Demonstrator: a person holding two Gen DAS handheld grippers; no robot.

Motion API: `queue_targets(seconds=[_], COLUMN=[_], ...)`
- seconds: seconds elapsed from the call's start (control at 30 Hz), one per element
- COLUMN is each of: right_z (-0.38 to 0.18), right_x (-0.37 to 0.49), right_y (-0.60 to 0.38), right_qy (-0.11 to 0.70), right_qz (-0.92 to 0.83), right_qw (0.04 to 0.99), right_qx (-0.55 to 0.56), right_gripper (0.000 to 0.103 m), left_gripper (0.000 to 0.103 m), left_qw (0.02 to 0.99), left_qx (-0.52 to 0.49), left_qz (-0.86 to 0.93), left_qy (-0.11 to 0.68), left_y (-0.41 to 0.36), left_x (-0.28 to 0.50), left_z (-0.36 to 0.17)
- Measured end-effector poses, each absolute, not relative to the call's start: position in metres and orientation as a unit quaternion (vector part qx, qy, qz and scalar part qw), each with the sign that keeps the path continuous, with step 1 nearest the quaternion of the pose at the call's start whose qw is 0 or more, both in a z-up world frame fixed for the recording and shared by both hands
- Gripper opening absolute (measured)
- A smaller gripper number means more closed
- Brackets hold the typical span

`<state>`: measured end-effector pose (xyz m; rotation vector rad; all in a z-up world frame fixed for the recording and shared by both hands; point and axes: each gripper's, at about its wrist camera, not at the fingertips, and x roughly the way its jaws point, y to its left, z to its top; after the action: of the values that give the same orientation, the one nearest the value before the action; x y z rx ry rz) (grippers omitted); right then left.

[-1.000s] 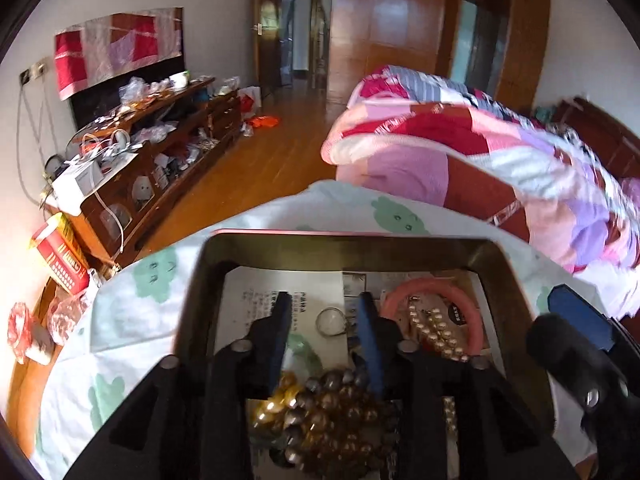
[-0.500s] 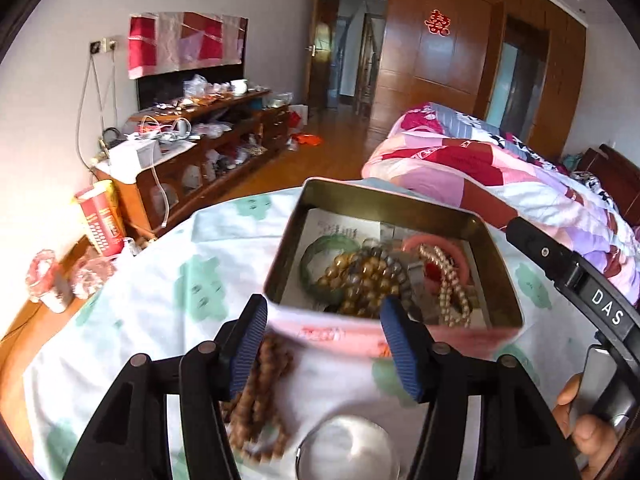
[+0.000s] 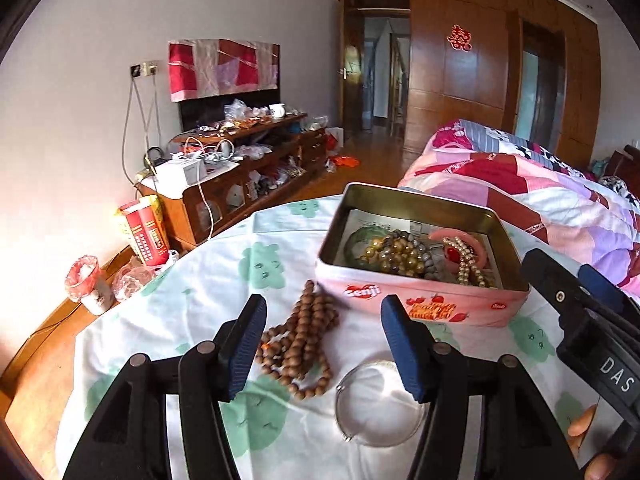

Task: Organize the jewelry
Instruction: 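Withdraw both grippers from the tin toward the silver bangle and wooden beads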

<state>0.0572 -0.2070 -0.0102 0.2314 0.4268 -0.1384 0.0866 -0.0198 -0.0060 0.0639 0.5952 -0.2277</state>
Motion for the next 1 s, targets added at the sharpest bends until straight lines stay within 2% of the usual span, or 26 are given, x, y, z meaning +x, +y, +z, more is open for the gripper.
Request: queue_targets(seconds=[0.2, 0.47, 1.0], right_z=[-0.008, -0.013, -0.018], right_x=[0.047, 0.044, 0.026], right_y=[-0.194, -0.182, -0.182], right_qy=[0.190, 0.202, 0.213], right_qz=[-0.076, -0.061, -0.042], right_qw=[0.975, 0.975, 0.971], right_qx=[0.085, 0.066, 0.104], right_gripper=[0.101, 0.101, 0.101], left_gripper=[0.060, 0.060, 0.060], left_qw=[0.954, 0.955, 0.949], left_qx=[0.035, 0.041, 0.028], left_qz=[-0.092, -0.075, -0.082], left_qy=[0.282, 0.283, 0.304], left_y=[-0.015, -0.007, 0.007], left_x=[0.074, 0.064, 0.052], left_z=[-0.008, -0.010, -0.016])
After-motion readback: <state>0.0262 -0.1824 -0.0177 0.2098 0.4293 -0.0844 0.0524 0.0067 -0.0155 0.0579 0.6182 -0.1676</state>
